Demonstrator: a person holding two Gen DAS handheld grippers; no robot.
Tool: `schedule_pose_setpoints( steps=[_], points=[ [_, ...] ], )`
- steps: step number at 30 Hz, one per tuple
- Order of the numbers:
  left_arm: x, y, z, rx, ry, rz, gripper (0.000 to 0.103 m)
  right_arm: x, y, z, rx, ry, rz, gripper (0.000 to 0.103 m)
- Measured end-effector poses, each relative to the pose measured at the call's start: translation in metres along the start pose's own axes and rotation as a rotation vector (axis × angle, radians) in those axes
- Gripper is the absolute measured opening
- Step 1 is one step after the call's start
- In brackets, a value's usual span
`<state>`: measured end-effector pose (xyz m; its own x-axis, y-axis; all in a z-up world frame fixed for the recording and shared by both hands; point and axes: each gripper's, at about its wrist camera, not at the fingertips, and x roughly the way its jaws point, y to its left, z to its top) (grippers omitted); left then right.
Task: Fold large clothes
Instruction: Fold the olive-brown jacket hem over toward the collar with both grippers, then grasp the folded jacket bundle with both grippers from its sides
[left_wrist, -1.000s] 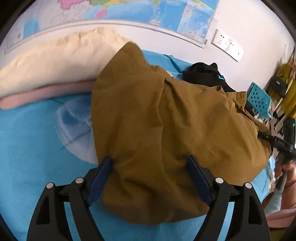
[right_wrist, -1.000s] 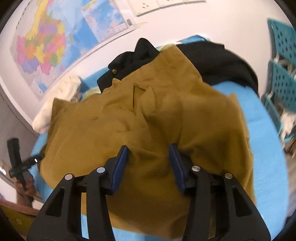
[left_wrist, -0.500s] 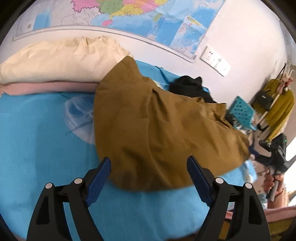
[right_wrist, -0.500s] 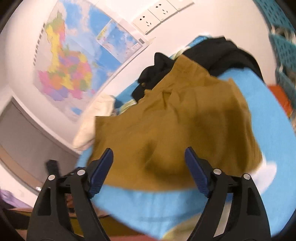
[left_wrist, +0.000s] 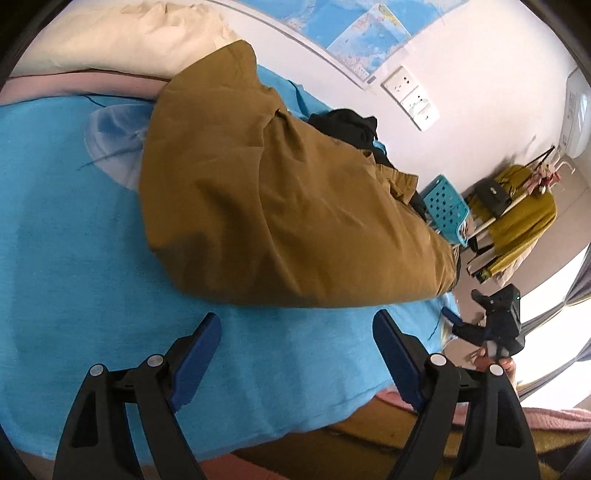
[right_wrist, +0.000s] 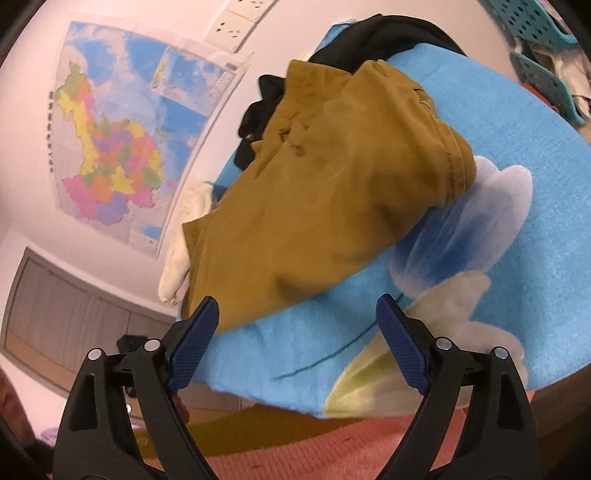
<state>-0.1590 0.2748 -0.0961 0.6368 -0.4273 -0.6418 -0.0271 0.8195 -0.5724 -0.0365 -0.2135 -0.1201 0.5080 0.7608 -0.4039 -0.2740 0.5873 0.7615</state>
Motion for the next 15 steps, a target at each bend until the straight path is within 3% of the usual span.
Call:
schedule_pose_setpoints(
  steps=[10, 15],
  points=[
    [0.015, -0.007, 0.011, -0.019, 0.015, -0.014, 0.096, 0.015, 0.004, 0.011, -0.007, -0.051, -0.076, 0.09],
    [0.025, 0.002, 0.027, -0.094, 0.011, -0.102, 0.096, 0.03, 0.009, 0.024, 0.022, -0.093, -0.073, 0.098]
  ],
)
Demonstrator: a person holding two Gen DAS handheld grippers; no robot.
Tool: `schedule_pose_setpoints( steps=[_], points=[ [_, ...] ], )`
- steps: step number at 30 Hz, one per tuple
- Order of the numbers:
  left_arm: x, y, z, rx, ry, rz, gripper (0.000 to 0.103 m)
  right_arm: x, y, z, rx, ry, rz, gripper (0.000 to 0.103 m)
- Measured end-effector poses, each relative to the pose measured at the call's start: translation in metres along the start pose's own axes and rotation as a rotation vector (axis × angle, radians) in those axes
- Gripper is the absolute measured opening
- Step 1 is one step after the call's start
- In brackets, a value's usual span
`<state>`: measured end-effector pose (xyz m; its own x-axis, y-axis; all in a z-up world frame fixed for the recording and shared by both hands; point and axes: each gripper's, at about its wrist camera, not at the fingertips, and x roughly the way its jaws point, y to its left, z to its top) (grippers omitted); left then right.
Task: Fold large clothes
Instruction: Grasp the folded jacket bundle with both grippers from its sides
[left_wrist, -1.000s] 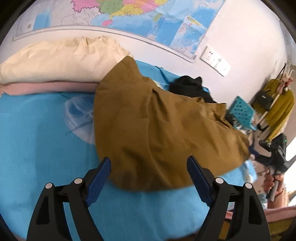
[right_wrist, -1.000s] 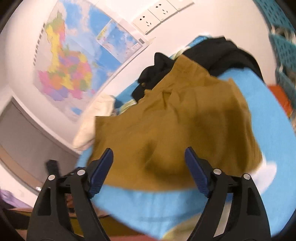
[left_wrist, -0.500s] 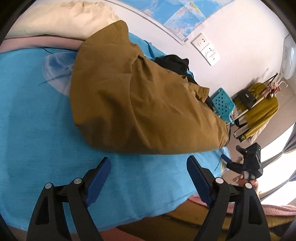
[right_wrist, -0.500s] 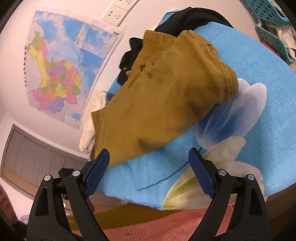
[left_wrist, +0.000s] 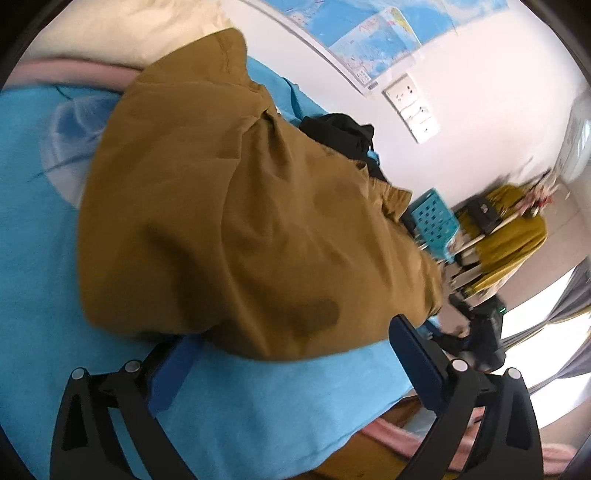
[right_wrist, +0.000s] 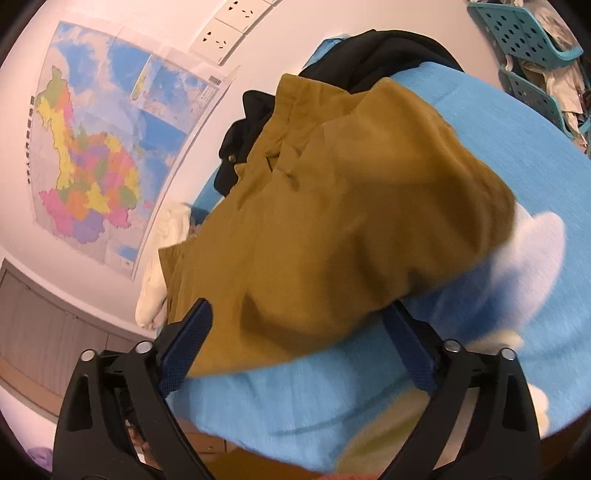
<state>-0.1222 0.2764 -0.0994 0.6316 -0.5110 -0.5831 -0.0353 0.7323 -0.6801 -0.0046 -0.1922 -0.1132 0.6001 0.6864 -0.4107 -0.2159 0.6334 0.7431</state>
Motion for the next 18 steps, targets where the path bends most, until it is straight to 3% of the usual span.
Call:
schedule_pose_setpoints(
  steps=[4, 10, 15, 18],
  points=[
    [0.005, 0.001, 0.01, -0.047, 0.005, -0.019, 0.096, 0.004, 0.002, 0.002, 0.045, -0.022, -0.039, 0.098],
    [0.001, 0.003, 0.009, -0.083, -0.031, -0.003, 0.093, -0.016, -0.014, -0.007, 0.114, -0.045, -0.088, 0.089],
    [0.01, -0.004, 0.016, -0.072, -0.025, 0.022, 0.096, 0.006, -0.005, 0.008, 0.069, -0.059, -0.102, 0.099],
    [0.018, -0.008, 0.023, -0.075, -0.023, 0.04, 0.096, 0.017, -0.001, 0.015, 0.069, -0.093, -0.097, 0.099]
  ],
)
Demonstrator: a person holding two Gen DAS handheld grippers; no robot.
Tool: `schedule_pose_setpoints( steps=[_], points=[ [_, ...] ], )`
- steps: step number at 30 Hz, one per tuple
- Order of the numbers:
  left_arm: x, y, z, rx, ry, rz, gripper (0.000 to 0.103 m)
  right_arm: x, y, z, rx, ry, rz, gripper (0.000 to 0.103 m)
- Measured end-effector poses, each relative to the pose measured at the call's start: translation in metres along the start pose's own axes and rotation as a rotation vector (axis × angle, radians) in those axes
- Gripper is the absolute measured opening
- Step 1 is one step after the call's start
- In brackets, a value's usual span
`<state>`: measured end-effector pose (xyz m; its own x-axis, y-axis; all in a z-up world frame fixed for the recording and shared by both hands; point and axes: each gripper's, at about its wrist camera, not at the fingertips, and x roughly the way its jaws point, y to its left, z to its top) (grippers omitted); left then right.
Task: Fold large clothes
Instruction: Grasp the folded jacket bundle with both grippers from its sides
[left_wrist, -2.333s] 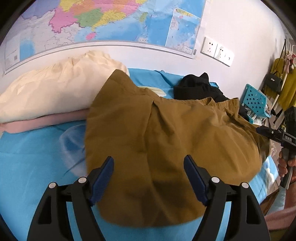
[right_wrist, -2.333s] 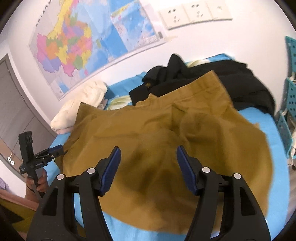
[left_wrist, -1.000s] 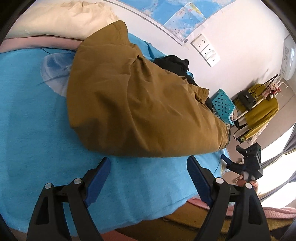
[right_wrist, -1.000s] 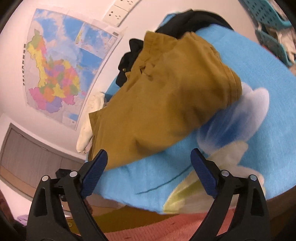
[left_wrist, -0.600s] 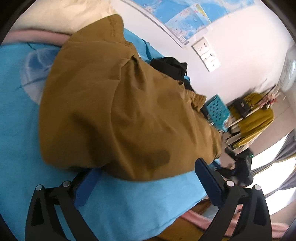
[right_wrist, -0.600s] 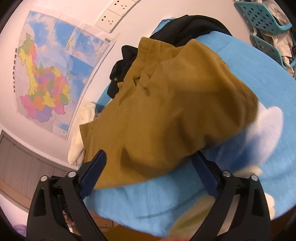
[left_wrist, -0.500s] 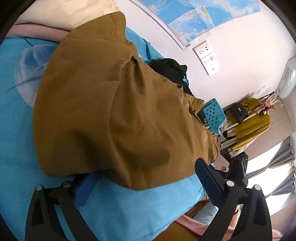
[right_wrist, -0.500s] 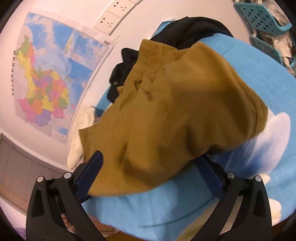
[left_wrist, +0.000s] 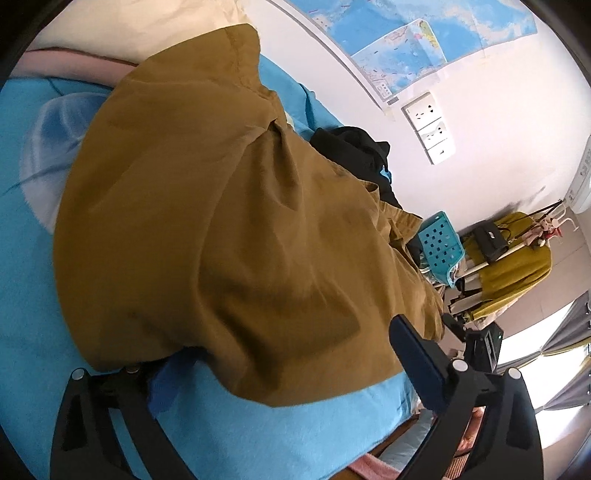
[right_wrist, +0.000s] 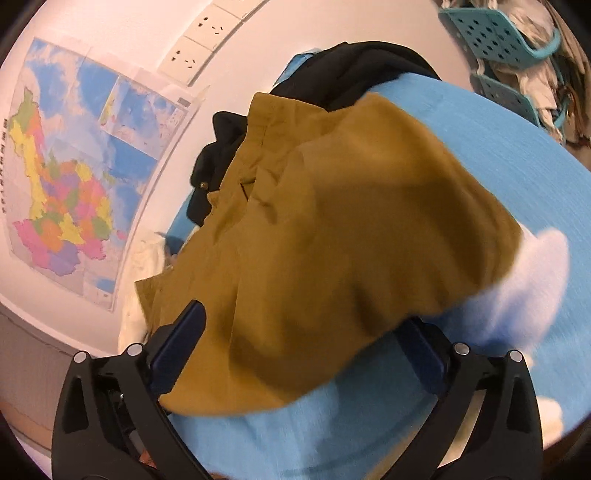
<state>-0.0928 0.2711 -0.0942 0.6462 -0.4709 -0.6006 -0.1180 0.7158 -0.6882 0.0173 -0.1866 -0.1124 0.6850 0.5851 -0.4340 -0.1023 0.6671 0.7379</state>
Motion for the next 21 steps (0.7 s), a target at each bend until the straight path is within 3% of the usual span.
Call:
schedule_pose_setpoints(
  steps=[4, 8, 14, 18, 19, 20, 21],
  points=[
    [-0.002, 0.002, 0.003, -0.072, -0.049, -0.014, 0.096, -0.006, 0.0, -0.007, -0.032, -0.1, 0.068, 0.097],
    [-0.003, 0.004, -0.001, -0.066, -0.088, -0.026, 0.095, 0.006, 0.006, -0.012, -0.124, -0.046, -0.041, 0.096],
    [0.004, -0.002, 0.003, -0.023, -0.059, 0.006, 0.096, 0.017, 0.007, 0.001, -0.044, -0.073, -0.012, 0.099],
    [0.006, -0.001, 0.007, -0.051, -0.057, -0.003, 0.096, 0.028, 0.019, -0.004, -0.102, -0.102, -0.073, 0.099],
    [0.006, -0.001, 0.007, -0.053, -0.054, -0.001, 0.096, 0.027, 0.018, -0.003, -0.097, -0.104, -0.071, 0.094],
    [0.006, -0.002, 0.008, -0.059, -0.049, 0.01, 0.09, 0.024, 0.013, -0.001, -0.075, -0.104, -0.059, 0.075],
    [0.004, -0.003, 0.008, -0.063, -0.055, 0.032, 0.083, 0.021, 0.01, 0.002, -0.065, -0.098, -0.027, 0.064]
  ],
)
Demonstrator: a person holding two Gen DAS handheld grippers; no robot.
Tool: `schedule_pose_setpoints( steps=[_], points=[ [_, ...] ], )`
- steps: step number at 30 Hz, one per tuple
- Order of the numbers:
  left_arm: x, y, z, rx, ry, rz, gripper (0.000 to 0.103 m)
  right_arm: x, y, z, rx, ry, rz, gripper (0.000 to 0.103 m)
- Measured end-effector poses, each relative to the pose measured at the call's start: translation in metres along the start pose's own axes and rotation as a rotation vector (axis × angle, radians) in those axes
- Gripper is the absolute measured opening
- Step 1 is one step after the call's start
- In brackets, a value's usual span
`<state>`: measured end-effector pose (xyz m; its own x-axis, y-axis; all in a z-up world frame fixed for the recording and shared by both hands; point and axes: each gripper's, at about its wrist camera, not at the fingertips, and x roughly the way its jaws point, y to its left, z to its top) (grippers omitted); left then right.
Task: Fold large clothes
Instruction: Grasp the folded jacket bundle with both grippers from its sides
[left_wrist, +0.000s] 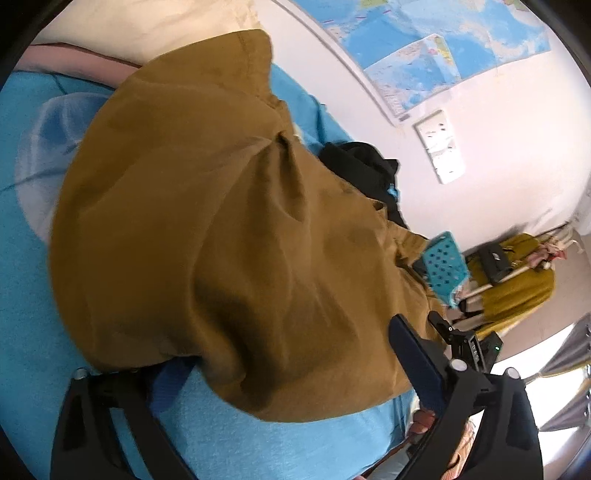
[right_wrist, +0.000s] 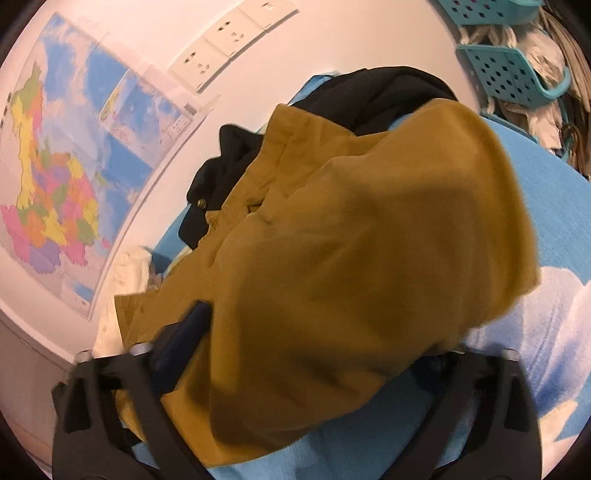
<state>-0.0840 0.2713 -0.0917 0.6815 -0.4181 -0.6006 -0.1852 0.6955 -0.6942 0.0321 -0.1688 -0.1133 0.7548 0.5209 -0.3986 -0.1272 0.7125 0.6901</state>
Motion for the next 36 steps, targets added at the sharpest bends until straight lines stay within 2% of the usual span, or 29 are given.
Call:
schedule_pose_setpoints(
  steps=[1, 4, 6, 7, 8, 11, 14, 18, 19, 20, 21, 22, 23, 26, 28, 30, 34, 36],
  points=[
    [-0.003, 0.0, 0.0, 0.007, -0.009, 0.014, 0.065, -0.004, -0.004, 0.003, 0.015, 0.018, 0.044, 0.053],
    [-0.014, 0.003, 0.003, 0.006, -0.02, 0.005, 0.048, -0.016, -0.004, 0.002, -0.006, 0.022, 0.089, 0.047],
    [-0.023, 0.008, 0.006, -0.003, -0.022, -0.031, 0.043, -0.02, -0.005, 0.001, 0.008, 0.041, 0.109, 0.05],
    [-0.025, 0.009, 0.007, -0.008, -0.023, -0.036, 0.04, -0.021, -0.008, 0.001, 0.039, 0.061, 0.124, 0.059],
    [-0.027, 0.011, 0.007, -0.01, -0.02, -0.043, 0.039, -0.023, -0.016, 0.0, 0.093, 0.086, 0.148, 0.072],
    [-0.028, 0.01, 0.007, 0.007, -0.004, -0.037, 0.039, -0.031, -0.029, -0.006, 0.176, 0.154, 0.155, 0.085],
    [-0.03, 0.006, 0.01, 0.019, -0.003, -0.052, 0.038, -0.029, -0.024, -0.011, 0.158, 0.218, 0.135, 0.092],
    [-0.033, -0.005, 0.015, 0.059, -0.002, -0.056, 0.038, -0.006, -0.007, -0.004, 0.121, 0.214, 0.106, 0.097],
    [-0.033, -0.007, 0.015, 0.069, -0.002, -0.058, 0.039, 0.0, -0.003, -0.002, 0.114, 0.211, 0.109, 0.098],
    [-0.034, -0.01, 0.015, 0.086, -0.001, -0.061, 0.046, 0.009, 0.002, 0.001, 0.108, 0.209, 0.128, 0.097],
    [-0.033, -0.011, 0.014, 0.097, 0.005, -0.06, 0.05, 0.014, 0.004, 0.003, 0.116, 0.207, 0.128, 0.092],
    [-0.031, -0.011, 0.013, 0.098, 0.018, -0.057, 0.058, 0.015, 0.006, 0.006, 0.118, 0.191, 0.117, 0.06],
    [-0.027, -0.008, 0.01, 0.087, 0.045, -0.06, 0.067, 0.014, 0.005, 0.009, 0.121, 0.186, 0.151, 0.034],
    [-0.021, 0.001, 0.001, 0.074, 0.1, -0.059, 0.078, 0.005, 0.003, 0.018, 0.182, 0.197, 0.257, 0.026],
    [-0.019, 0.009, -0.007, 0.059, 0.133, -0.096, 0.083, 0.001, 0.006, 0.022, 0.205, 0.204, 0.296, 0.025],
    [-0.014, 0.016, -0.016, 0.023, 0.193, -0.181, 0.086, -0.001, 0.01, 0.026, 0.221, 0.207, 0.345, 0.024],
    [-0.008, 0.01, -0.019, 0.049, 0.196, -0.222, 0.088, -0.004, 0.019, 0.03, 0.21, 0.208, 0.389, 0.024],
    [-0.004, 0.012, -0.011, 0.011, 0.152, -0.215, 0.088, -0.006, 0.021, 0.031, 0.206, 0.207, 0.401, 0.024]
  ],
)
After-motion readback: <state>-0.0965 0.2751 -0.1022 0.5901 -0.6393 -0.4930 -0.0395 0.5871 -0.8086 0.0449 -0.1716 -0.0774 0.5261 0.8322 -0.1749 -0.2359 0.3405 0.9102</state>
